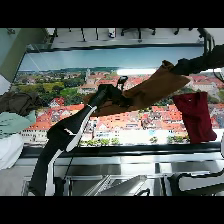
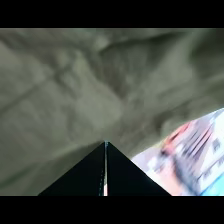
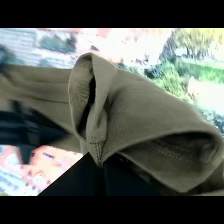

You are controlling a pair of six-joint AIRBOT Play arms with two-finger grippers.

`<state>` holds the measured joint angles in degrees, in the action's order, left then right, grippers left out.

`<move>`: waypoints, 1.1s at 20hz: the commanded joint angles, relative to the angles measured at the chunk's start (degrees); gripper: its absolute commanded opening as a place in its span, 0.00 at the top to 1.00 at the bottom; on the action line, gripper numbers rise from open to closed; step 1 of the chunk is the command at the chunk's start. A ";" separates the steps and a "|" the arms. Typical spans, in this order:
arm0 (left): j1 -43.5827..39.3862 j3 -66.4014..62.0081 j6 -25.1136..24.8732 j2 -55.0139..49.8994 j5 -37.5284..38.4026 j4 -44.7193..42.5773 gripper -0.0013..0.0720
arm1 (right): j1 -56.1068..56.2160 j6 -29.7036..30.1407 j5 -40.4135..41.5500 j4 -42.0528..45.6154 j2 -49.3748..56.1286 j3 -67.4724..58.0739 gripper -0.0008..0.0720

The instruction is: Fold the shirts.

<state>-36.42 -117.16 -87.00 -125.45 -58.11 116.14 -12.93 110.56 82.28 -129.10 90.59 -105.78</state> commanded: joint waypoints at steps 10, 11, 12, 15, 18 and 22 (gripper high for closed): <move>3.21 -1.66 0.17 7.48 3.69 12.85 0.96 | 1.27 -2.62 4.90 -0.98 -1.53 -3.93 0.97; 4.87 -1.66 -1.77 10.67 0.59 12.94 0.96 | 1.53 -3.17 4.90 -1.03 -1.53 -3.93 0.97; 6.82 -1.66 -3.50 13.84 -2.58 12.92 0.96 | 2.01 -3.80 4.85 -1.07 -1.53 -3.93 0.96; 15.43 -1.64 -4.31 24.63 -13.07 12.92 0.96 | 6.64 -6.05 3.15 -1.75 -1.51 -3.87 0.97; 24.41 1.92 -4.28 35.87 -17.53 12.87 0.96 | 17.14 -8.87 -3.43 -1.95 0.11 -3.78 0.96; 32.81 14.78 -7.87 49.79 -17.22 12.68 0.96 | 36.37 -11.61 -24.72 -1.97 9.62 -3.78 0.96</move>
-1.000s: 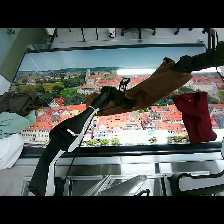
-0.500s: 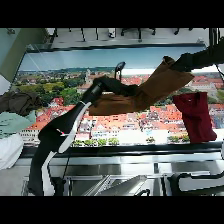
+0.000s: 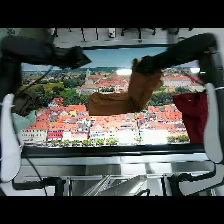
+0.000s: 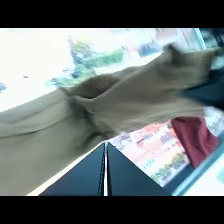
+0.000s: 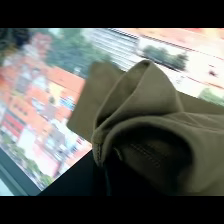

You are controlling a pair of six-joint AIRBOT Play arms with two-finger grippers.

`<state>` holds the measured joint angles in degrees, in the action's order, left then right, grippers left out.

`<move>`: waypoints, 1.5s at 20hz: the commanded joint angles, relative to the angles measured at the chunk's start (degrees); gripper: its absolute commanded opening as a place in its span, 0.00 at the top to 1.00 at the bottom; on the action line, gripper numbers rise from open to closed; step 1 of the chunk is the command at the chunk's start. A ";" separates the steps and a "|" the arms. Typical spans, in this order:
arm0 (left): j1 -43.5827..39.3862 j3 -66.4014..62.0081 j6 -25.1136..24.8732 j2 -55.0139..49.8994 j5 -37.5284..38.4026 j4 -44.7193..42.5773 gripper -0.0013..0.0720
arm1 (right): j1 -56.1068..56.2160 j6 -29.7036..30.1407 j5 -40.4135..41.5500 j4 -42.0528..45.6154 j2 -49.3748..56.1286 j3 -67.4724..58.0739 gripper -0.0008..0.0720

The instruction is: Fold the shirts.

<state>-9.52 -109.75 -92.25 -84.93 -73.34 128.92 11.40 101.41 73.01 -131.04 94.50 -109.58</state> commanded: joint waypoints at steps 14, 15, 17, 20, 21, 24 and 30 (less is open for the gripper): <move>17.49 30.71 -8.44 30.32 4.13 -0.26 0.96 | 9.38 -7.61 -14.36 11.17 12.22 -0.02 0.28; 18.86 30.16 -8.41 31.34 3.61 -0.24 0.96 | 4.83 -9.27 -9.90 11.50 11.47 -0.02 0.22; 21.33 29.35 -8.41 32.98 1.90 -0.24 0.96 | -3.23 -11.96 -1.16 11.34 12.07 0.07 0.08; 24.15 29.49 -8.35 34.32 -1.62 -0.22 0.96 | -10.73 -11.63 9.66 9.64 16.46 0.07 0.08; 24.59 29.49 -8.22 34.32 -2.71 -0.13 0.96 | -11.85 -10.29 11.30 6.97 18.12 0.07 0.08; 24.65 29.49 -6.95 34.32 -4.35 0.09 0.96 | -11.98 -7.26 11.17 1.75 22.45 0.07 0.08; 24.65 29.49 -6.08 34.32 -4.63 0.11 0.96 | -7.91 -6.71 8.44 0.66 27.91 0.04 0.08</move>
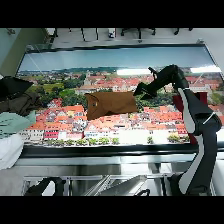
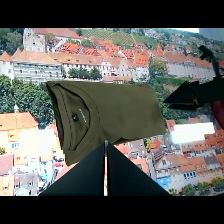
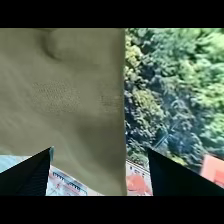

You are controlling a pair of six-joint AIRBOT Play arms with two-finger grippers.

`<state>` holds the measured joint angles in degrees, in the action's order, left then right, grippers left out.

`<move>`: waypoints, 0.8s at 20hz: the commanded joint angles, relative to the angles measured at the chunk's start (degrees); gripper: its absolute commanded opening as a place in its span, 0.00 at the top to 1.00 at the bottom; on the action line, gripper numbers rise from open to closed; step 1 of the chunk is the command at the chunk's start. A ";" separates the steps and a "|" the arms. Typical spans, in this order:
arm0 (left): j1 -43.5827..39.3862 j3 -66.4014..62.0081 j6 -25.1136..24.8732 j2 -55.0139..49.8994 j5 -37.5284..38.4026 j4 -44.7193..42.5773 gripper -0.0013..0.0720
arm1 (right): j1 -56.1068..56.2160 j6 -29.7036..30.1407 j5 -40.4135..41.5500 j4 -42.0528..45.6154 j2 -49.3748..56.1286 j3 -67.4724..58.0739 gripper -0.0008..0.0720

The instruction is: Fold the shirts.

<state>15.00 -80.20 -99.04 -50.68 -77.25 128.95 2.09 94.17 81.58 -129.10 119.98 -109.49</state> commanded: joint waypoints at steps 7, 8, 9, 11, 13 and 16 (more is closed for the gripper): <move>0.02 -0.07 1.40 0.07 -1.03 0.09 0.96 | 4.33 0.55 -5.14 -4.17 4.83 -0.04 0.10; 0.02 -0.07 1.40 0.07 -1.05 0.09 0.96 | 4.39 0.59 -5.18 -4.57 4.92 -0.04 0.29; 0.02 -0.07 1.40 0.07 -1.07 0.09 0.96 | 4.44 1.62 -5.16 -5.01 4.92 -0.04 0.58; 0.02 -0.07 1.40 0.07 -1.05 0.09 0.96 | 4.46 3.56 -5.25 -6.86 4.90 -0.09 0.97; 0.02 -0.07 1.40 0.07 -1.18 0.09 0.96 | 4.44 3.54 -5.53 -7.48 4.33 -0.15 0.96; 0.02 -0.07 1.40 0.07 -1.42 0.09 0.96 | 3.43 3.58 -5.55 -7.45 0.72 -0.15 0.97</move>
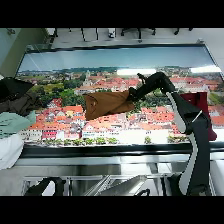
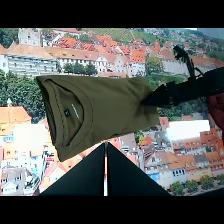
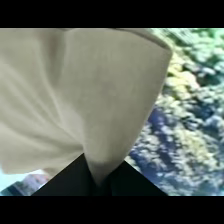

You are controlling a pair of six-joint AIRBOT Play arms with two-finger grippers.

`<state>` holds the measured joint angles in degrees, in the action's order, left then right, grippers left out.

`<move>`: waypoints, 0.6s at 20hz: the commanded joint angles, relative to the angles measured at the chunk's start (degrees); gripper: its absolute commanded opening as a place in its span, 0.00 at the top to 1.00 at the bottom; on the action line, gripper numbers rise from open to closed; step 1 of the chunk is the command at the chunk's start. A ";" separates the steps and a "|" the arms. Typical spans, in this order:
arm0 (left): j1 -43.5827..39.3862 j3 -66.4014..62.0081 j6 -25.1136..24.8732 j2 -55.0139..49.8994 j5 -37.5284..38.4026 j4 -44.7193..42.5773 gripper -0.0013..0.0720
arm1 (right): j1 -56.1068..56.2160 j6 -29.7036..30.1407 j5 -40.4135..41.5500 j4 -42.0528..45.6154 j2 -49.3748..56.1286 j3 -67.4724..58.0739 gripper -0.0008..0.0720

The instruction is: Fold the shirts.

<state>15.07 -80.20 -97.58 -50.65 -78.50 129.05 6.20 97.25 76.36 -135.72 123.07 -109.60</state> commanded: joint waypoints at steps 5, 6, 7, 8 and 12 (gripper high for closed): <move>-0.04 -0.07 -0.09 0.04 -0.20 0.00 0.96 | -10.14 -0.52 -0.22 -0.83 -14.80 -0.07 0.97; -0.04 -0.07 -0.09 0.04 -0.37 0.00 0.96 | -13.14 -1.40 -0.04 -0.83 -17.35 -0.07 0.97; -0.04 -0.07 -0.09 0.04 -0.81 0.00 0.96 | -16.90 -2.21 0.35 -0.83 -20.20 -0.07 0.97; -0.04 -0.07 -0.11 0.04 -1.29 -0.02 0.96 | -21.14 -2.95 1.01 -0.83 -22.95 -0.07 0.97; -0.04 -0.07 -0.11 0.04 -1.51 -0.02 0.96 | -38.51 -7.32 2.80 -0.72 -30.51 -0.04 0.97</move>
<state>15.07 -80.20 -97.62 -50.65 -79.75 129.05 -22.72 93.08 78.04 -136.49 96.99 -109.62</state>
